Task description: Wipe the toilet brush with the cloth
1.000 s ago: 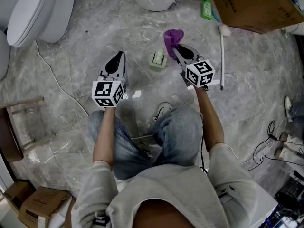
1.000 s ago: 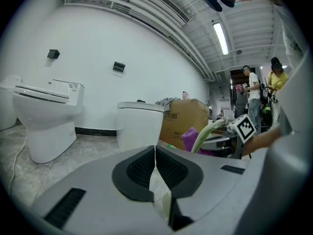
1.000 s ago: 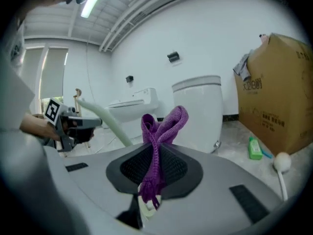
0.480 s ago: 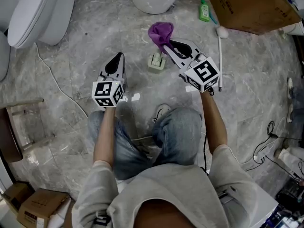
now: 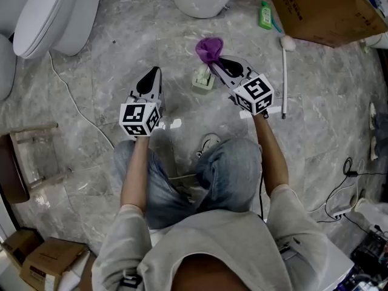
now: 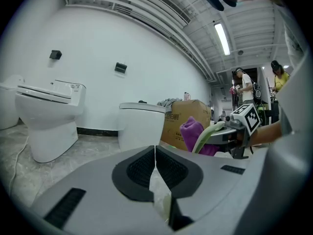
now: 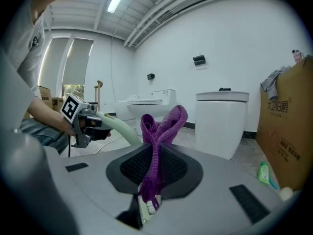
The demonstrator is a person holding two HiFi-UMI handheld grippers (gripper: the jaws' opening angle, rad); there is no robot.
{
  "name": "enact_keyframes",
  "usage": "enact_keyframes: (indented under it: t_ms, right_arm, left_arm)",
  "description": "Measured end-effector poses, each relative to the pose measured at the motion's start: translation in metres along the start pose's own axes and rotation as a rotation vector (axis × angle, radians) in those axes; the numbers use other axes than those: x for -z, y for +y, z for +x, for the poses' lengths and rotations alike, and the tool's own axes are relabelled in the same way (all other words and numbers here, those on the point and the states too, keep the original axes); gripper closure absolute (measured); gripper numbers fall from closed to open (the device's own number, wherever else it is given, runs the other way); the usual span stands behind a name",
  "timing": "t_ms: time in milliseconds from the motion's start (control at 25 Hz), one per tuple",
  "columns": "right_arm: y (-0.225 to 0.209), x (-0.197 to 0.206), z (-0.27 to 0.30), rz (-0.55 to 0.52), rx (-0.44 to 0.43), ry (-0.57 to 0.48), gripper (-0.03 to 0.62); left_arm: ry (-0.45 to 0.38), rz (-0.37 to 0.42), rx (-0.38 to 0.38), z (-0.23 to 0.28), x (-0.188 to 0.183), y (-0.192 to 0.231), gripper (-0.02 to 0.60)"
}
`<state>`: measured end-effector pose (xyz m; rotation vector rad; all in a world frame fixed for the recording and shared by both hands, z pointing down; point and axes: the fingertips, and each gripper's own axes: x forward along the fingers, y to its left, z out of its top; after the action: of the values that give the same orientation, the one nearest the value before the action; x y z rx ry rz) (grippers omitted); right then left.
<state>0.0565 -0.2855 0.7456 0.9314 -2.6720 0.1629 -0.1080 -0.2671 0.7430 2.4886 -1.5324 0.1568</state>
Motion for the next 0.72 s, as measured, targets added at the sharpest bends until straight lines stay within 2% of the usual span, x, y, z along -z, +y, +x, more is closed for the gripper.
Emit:
enact_keyframes:
  t_ms: [720]
  right_arm:
    - [-0.027,0.119,0.027,0.214,0.053,0.2,0.525]
  left_arm:
    - [0.009,-0.002,-0.01,-0.001,0.002,0.005,0.558]
